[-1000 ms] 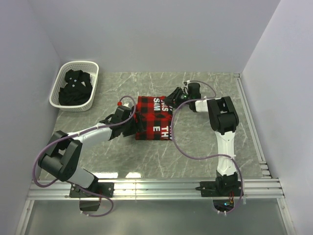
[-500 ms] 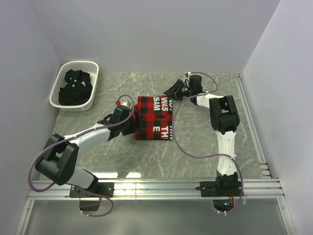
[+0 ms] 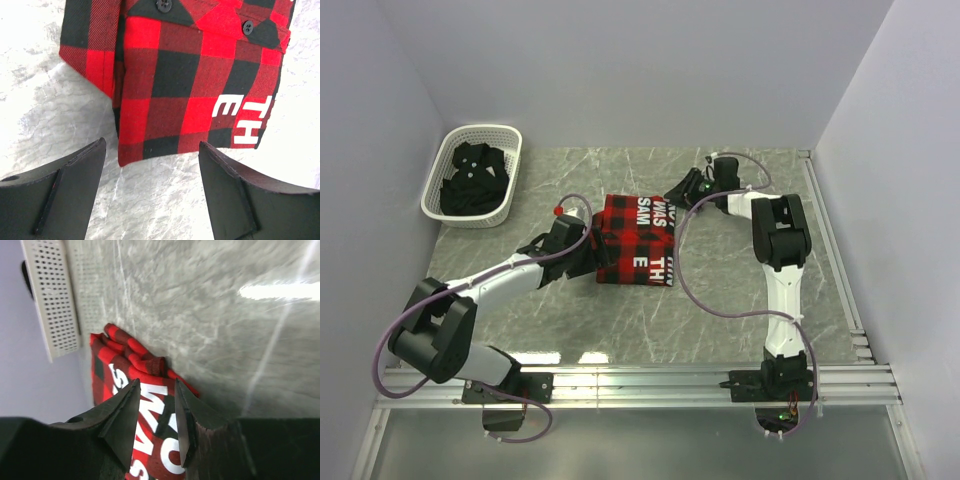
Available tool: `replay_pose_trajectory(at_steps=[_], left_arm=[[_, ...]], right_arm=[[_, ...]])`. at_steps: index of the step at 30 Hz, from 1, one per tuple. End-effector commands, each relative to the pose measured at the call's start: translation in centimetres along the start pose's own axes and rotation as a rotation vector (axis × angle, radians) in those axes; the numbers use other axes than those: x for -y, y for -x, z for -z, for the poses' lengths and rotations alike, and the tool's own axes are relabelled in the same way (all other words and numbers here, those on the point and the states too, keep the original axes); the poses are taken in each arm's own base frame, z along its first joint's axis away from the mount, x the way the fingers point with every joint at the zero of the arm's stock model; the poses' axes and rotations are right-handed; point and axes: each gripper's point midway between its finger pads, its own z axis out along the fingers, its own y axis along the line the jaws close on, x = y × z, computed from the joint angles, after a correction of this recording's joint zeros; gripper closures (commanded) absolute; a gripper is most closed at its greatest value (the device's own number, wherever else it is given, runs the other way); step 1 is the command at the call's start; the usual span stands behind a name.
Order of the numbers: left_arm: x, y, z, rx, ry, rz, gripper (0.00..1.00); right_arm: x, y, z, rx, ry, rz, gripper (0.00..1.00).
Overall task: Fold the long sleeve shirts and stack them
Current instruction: Fold the shirt
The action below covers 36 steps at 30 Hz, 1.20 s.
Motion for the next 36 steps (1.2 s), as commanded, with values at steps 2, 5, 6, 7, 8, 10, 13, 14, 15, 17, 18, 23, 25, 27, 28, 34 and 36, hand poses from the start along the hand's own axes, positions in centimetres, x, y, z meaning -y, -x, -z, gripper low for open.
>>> replay_pose_trajectory(at_steps=[2,5,6,7,8,10,13,14,15,17,18,23,25,27,28,34,36], left_arm=[[0.5,1.5,0.9,0.049,-0.004,0.006,0.19],[0.3,1.5,0.6,0.046,0.003,0.023,0.19],[0.0,1.5,0.4,0.044,0.009,0.028,0.19],[0.1,1.5,0.1,0.042,0.010,0.034,0.19],[0.0,1.5,-0.1,0.042,0.014,0.038,0.19],[-0.1,1.4,-0.5,0.032,0.021,0.040,0.19],[-0.1,1.0,-1.2,0.008,0.023,0.042,0.20],[-0.1,0.9,-1.3,0.004,0.023,0.041,0.20],[-0.1,1.0,-1.4,0.003,0.026,0.042,0.21],[-0.4,0.7,-1.8,-0.010,0.037,0.044,0.21],[-0.7,0.7,-2.1,-0.018,0.049,0.049,0.23],[-1.5,0.7,-2.9,-0.043,0.079,0.061,0.29],[-1.7,0.7,-3.4,-0.053,0.086,0.060,0.33],[-1.8,0.7,-3.7,-0.064,0.093,0.058,0.38],[-1.9,0.6,-3.8,-0.069,0.093,0.058,0.39],[-2.2,0.0,-4.2,-0.092,0.098,0.067,0.51],[-2.7,0.6,-4.3,-0.086,0.116,0.058,0.62]], right_arm=[[-1.9,3.5,2.6,0.083,-0.069,0.184,0.57],[-1.7,3.9,3.2,0.079,-0.124,0.273,0.55],[-1.3,3.9,3.4,0.071,-0.146,0.276,0.55],[-1.2,3.9,3.5,0.069,-0.155,0.286,0.54],[-1.0,3.8,3.6,0.066,-0.165,0.303,0.54],[-0.6,3.6,3.7,0.062,-0.180,0.318,0.53],[0.0,2.7,3.4,0.016,-0.174,0.329,0.54],[-0.2,2.8,3.2,0.007,-0.166,0.341,0.54],[0.5,2.0,2.8,-0.024,-0.172,0.327,0.54],[0.2,1.2,2.4,-0.056,-0.154,0.334,0.55],[0.2,0.6,2.1,-0.074,-0.162,0.330,0.56],[0.2,-1.1,1.9,-0.096,-0.145,0.313,0.62],[0.1,-1.5,1.8,-0.102,-0.132,0.307,0.67],[0.3,-1.8,1.7,-0.105,-0.132,0.298,0.67],[0.3,-2.2,1.5,-0.112,-0.132,0.295,0.67],[0.7,-2.9,1.3,-0.116,-0.136,0.274,0.77],[0.6,-3.1,1.8,-0.104,-0.143,0.273,0.92]])
